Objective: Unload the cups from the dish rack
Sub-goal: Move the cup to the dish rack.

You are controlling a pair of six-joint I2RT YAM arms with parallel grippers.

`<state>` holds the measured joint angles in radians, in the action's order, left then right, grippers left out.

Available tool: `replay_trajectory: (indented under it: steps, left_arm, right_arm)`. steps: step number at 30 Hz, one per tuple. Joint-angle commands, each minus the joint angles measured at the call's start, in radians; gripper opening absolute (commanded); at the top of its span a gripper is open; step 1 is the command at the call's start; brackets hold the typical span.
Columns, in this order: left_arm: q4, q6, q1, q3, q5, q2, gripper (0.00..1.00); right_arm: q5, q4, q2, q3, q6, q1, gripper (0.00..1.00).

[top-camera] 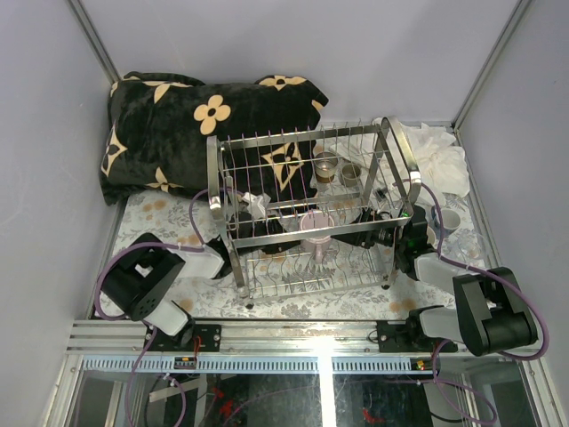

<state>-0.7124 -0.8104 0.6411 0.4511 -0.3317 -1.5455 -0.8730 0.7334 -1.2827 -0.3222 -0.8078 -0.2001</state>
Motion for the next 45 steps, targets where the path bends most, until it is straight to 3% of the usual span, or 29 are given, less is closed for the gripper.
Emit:
replay_trajectory:
  steps: [1, 8, 36, 45]
  left_arm:
    - [-0.074, -0.001, 0.015, 0.047, -0.005, -0.017, 0.24]
    - [-0.069, 0.000, 0.030, 0.070, -0.008, -0.033, 0.24]
    - [-0.049, 0.045, 0.068, 0.067, -0.036, -0.011, 0.22]
    - [-0.041, 0.080, 0.101, 0.111, -0.070, -0.015, 0.20]
  right_arm:
    - [0.029, 0.013, 0.040, -0.007, 0.039, -0.020, 0.60]
    - [0.085, -0.078, 0.090, -0.006, 0.089, -0.020, 0.59]
    - [0.179, -0.107, -0.046, -0.123, 0.088, -0.020, 0.58]
    - [0.183, -0.134, 0.009, -0.096, 0.106, -0.020, 0.57]
